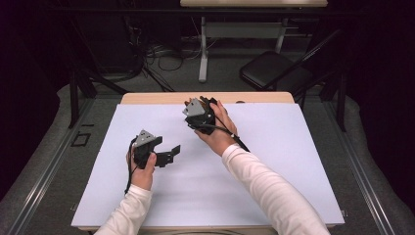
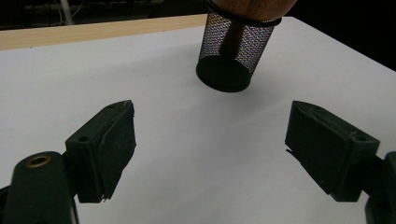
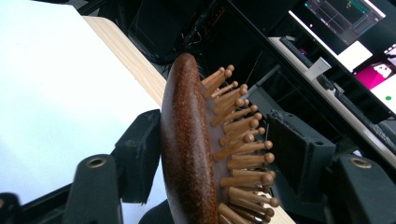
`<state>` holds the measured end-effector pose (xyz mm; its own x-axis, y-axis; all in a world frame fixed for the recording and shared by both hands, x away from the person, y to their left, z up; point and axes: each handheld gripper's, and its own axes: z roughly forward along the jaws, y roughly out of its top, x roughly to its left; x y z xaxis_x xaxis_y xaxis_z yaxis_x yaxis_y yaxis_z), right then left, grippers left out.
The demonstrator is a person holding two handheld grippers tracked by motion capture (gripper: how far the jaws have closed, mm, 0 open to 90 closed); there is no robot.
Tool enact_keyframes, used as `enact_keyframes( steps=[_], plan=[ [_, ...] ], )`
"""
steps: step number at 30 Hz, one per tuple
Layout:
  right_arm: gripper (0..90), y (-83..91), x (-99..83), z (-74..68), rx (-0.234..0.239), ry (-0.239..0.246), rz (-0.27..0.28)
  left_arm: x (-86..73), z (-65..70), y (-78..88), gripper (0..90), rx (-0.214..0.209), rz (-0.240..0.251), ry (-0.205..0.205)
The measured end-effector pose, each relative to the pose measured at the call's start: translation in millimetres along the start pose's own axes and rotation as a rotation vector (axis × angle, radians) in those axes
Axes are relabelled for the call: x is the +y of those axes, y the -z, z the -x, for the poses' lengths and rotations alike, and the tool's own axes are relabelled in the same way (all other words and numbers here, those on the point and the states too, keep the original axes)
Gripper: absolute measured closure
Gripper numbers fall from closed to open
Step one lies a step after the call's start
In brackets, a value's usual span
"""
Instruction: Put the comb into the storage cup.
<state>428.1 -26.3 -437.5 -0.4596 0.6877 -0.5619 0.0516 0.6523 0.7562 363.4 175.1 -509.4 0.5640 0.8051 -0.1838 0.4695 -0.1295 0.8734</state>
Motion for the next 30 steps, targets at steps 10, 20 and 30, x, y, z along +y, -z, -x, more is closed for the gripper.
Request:
enact_keyframes(
  steps=[10,20,30],
  plan=[
    [29.9,-0.6,-1.1,0.5,-0.002,-0.018,0.006,-0.2,-0.1,0.3,16.3,0.001,-0.001,0.0],
    [27.9,1.7,-0.2,0.5,0.0,-0.016,0.009,0.0,-0.4,0.4,16.3,0.001,0.001,0.0],
    [27.6,8.7,4.0,-1.0,0.002,-0.01,0.032,0.0,-0.3,0.2,16.3,0.0,-0.001,-0.001]
  ],
)
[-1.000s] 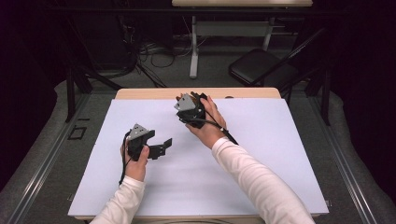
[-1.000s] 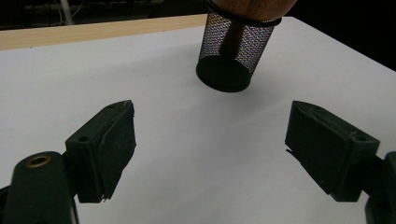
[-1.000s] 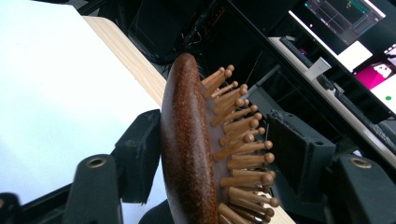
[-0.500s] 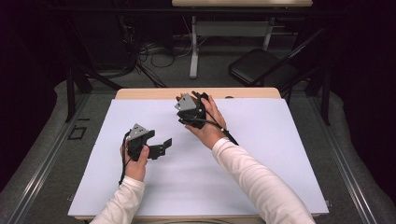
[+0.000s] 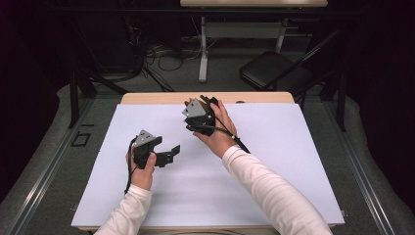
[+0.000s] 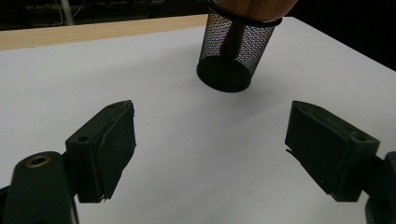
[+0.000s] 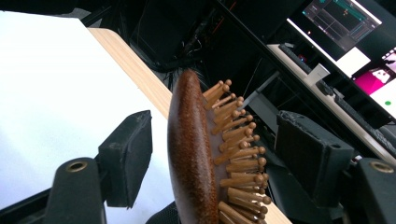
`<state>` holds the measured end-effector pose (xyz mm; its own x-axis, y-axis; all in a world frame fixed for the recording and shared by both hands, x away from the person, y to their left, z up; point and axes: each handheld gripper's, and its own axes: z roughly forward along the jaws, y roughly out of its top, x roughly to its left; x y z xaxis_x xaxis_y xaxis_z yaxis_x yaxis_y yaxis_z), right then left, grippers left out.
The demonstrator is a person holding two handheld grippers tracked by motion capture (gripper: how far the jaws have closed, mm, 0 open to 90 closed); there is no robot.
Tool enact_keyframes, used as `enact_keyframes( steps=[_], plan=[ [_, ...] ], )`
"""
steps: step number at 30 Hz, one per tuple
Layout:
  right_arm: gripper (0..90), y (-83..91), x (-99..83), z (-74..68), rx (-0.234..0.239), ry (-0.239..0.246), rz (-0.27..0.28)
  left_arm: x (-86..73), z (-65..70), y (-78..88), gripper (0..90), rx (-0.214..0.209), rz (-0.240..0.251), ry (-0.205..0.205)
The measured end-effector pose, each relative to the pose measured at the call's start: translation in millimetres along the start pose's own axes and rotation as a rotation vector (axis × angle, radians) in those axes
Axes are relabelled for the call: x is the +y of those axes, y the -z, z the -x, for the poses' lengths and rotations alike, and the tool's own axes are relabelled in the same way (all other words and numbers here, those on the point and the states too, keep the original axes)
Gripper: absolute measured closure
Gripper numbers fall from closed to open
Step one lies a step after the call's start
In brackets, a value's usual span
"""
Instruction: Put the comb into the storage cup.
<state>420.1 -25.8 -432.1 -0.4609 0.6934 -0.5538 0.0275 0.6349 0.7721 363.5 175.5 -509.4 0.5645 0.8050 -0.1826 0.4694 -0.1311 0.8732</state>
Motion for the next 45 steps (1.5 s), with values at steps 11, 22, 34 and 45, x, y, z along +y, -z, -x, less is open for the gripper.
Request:
enact_keyframes(
  steps=[11,22,34,45],
  plan=[
    [27.7,10.8,7.5,-1.7,0.015,-0.017,0.018,0.3,-0.4,1.3,16.3,0.0,0.007,0.005],
    [31.0,30.2,19.1,3.2,0.077,-0.062,0.054,0.2,-0.6,1.2,16.3,0.001,0.006,0.007],
    [29.2,47.4,25.4,3.0,0.136,-0.113,0.073,0.5,-1.4,1.9,16.3,0.0,0.01,0.007],
    [24.6,60.4,25.3,8.4,0.185,-0.167,0.078,1.0,-1.9,3.9,16.3,0.001,0.01,0.005]
  ],
)
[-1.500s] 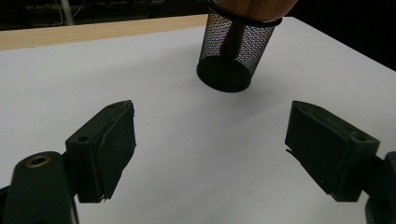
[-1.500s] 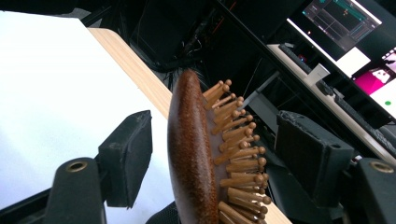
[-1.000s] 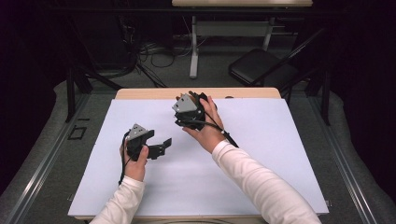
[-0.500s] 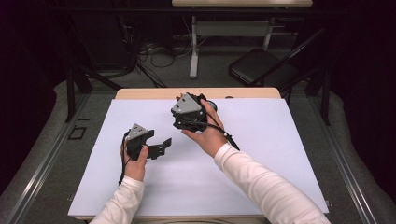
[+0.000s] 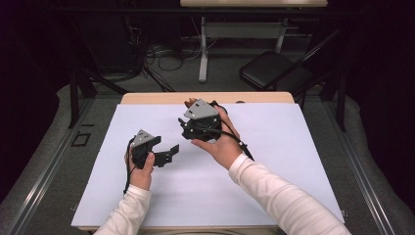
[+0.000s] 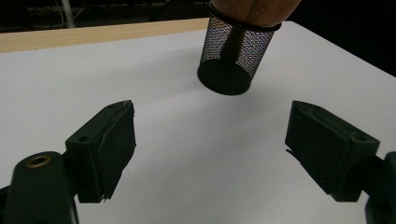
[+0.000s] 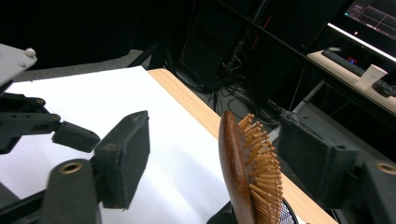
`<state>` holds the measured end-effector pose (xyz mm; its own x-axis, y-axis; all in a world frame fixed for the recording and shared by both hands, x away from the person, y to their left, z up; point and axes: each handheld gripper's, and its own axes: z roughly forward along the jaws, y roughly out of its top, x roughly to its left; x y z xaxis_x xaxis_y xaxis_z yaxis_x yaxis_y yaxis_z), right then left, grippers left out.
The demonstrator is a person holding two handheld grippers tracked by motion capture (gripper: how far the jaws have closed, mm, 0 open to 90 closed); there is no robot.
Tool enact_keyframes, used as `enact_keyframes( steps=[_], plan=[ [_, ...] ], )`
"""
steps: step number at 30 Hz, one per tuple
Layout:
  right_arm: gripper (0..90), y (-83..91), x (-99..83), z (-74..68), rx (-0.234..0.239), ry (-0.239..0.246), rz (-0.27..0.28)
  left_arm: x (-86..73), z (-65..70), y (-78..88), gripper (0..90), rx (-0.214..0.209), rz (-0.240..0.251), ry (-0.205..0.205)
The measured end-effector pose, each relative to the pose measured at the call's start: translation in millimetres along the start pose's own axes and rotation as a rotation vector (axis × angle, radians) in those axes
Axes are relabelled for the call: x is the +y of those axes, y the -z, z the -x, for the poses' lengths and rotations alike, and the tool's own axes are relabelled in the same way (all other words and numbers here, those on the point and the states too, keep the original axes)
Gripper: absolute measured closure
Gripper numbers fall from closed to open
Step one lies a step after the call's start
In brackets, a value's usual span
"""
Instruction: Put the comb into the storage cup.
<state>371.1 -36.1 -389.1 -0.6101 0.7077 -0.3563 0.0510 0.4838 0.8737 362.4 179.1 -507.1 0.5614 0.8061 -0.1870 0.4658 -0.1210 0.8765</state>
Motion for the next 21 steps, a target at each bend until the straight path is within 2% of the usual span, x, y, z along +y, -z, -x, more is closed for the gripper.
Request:
enact_keyframes(
  steps=[6,11,21],
  plan=[
    [23.5,14.0,1.4,9.3,0.025,-0.045,0.028,0.1,-0.3,0.3,16.3,-0.001,0.002,0.0],
    [23.5,26.0,-4.3,21.4,0.056,-0.115,0.043,0.2,-0.5,0.5,16.3,-0.003,0.001,-0.002],
    [23.3,39.2,-31.5,51.5,0.028,-0.233,0.023,0.2,-0.6,0.7,16.3,-0.007,-0.003,-0.003]
  ],
)
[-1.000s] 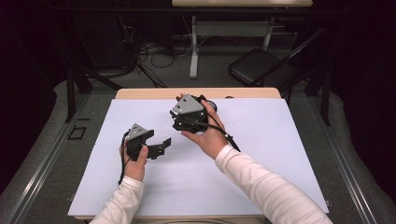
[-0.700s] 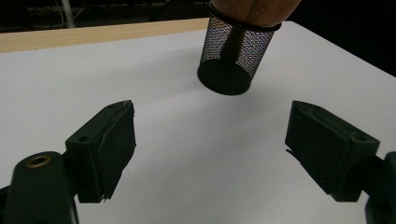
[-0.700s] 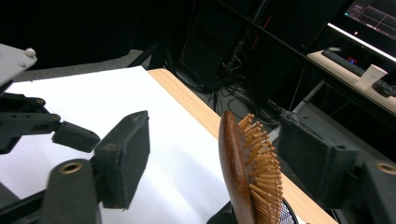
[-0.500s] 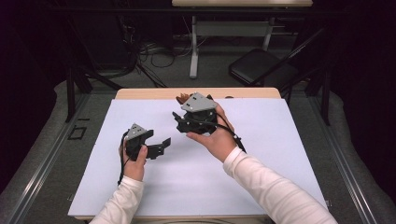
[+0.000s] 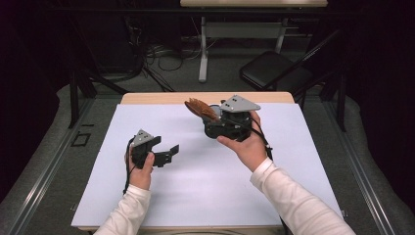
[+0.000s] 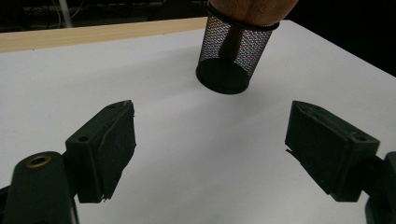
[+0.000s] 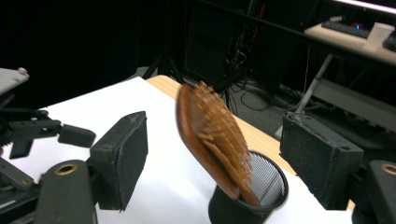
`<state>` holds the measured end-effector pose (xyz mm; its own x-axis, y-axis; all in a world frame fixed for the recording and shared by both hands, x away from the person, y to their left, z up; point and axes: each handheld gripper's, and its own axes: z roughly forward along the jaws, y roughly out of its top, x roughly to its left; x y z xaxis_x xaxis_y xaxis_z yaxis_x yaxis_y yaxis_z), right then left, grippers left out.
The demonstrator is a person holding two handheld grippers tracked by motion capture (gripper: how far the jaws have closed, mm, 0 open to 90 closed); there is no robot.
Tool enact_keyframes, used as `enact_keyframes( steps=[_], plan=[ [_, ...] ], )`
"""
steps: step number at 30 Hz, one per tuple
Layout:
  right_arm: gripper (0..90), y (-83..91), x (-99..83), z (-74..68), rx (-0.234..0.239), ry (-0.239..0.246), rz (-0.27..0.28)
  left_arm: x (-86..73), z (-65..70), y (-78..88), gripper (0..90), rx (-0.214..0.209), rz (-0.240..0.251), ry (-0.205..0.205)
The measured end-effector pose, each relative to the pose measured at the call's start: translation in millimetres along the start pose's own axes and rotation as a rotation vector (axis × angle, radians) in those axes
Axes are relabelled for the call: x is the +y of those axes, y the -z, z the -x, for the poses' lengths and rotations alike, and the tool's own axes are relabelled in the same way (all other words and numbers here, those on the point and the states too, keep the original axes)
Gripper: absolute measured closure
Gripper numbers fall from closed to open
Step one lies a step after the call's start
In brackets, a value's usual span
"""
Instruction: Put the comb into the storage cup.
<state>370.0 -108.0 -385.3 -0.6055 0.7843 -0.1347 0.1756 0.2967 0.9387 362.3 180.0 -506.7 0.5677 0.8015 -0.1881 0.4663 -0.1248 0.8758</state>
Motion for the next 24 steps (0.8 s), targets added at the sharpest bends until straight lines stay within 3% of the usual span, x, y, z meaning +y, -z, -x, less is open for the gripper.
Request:
enact_keyframes(
  steps=[18,24],
  plan=[
    [16.4,40.4,-40.6,29.0,0.009,-0.08,-0.012,2.3,-0.6,4.9,16.3,-0.014,0.016,-0.003],
    [16.4,57.2,-52.6,38.9,0.015,-0.113,-0.007,7.6,2.5,11.1,16.3,-0.036,0.026,-0.013]
  ],
)
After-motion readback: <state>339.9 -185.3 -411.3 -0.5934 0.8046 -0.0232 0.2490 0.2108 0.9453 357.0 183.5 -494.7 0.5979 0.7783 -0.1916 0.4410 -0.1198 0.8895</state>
